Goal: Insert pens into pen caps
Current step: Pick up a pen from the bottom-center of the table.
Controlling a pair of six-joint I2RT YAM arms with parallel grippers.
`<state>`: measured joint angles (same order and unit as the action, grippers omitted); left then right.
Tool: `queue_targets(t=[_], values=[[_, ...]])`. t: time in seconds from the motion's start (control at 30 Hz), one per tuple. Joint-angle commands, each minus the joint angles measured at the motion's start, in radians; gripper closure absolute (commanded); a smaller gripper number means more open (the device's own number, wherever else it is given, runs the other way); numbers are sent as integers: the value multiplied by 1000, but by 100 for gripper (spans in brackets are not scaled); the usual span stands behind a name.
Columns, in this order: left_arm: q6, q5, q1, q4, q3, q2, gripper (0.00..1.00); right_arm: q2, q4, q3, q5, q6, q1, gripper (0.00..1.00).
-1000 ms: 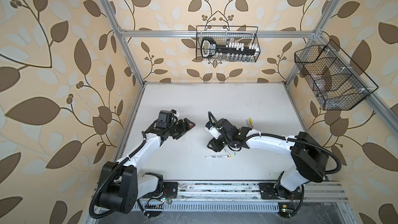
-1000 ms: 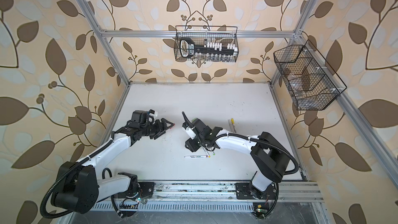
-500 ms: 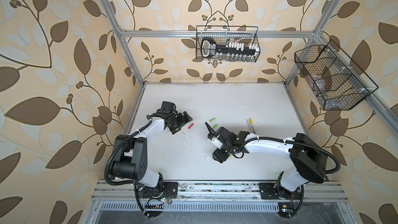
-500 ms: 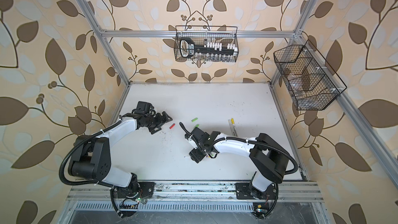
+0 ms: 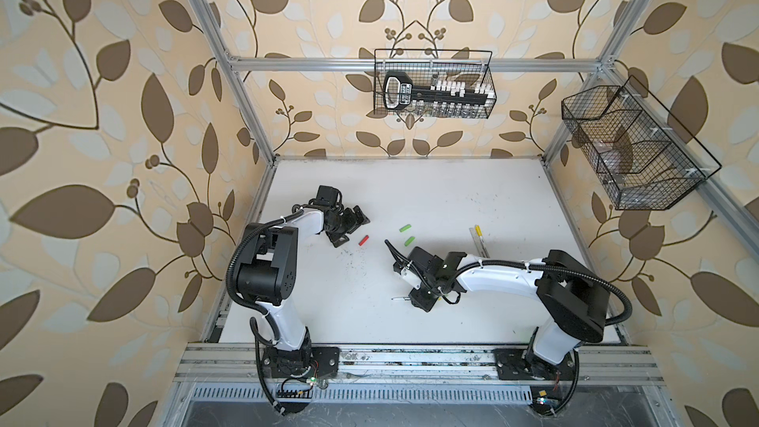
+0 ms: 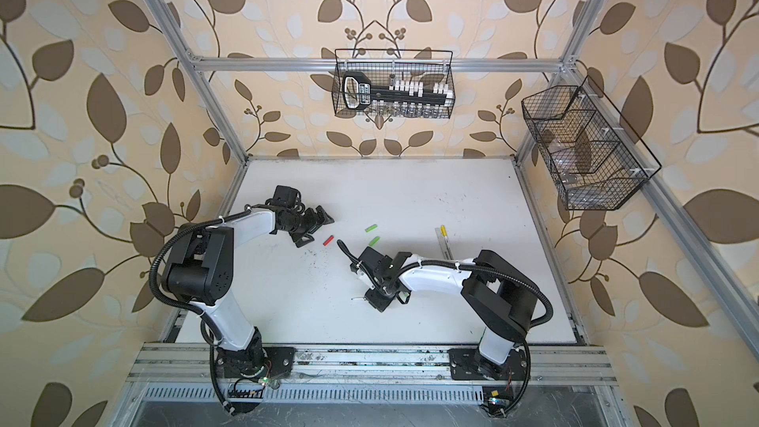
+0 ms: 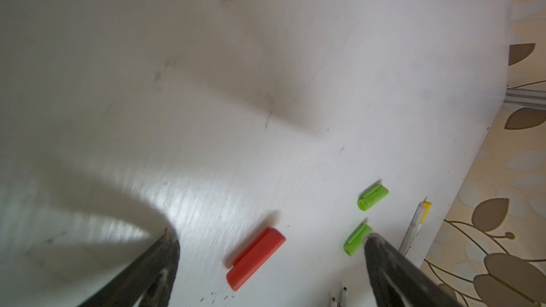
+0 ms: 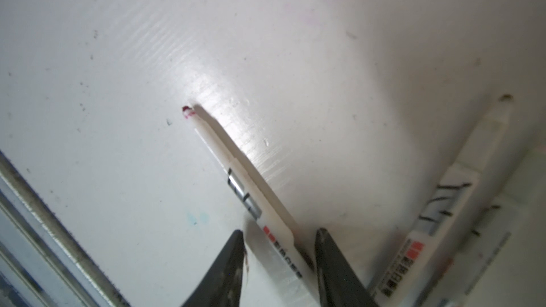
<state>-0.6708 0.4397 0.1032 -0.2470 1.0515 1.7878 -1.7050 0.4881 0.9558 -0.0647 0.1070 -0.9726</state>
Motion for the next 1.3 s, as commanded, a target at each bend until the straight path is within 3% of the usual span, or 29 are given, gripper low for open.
queue_targets(t=[0.0, 0.23, 0.63, 0.9, 1.03, 1.27], values=[[-21, 30, -6, 27, 19, 28, 1, -30, 52, 30, -5, -22, -11, 72], [-31, 53, 34, 28, 2, 20, 1, -48, 31, 56, -14, 7, -13, 87], [-103, 87, 126, 87, -67, -5, 1, -74, -149, 96, -22, 206, 39, 90], [-184, 101, 162, 75, -88, -33, 1, -91, -224, 115, -21, 246, 63, 91], [-179, 53, 164, 49, -126, -72, 1, -92, -227, 125, -23, 253, 64, 91], [-176, 69, 178, 81, -182, -79, 1, -79, -221, 110, -11, 268, 66, 91]])
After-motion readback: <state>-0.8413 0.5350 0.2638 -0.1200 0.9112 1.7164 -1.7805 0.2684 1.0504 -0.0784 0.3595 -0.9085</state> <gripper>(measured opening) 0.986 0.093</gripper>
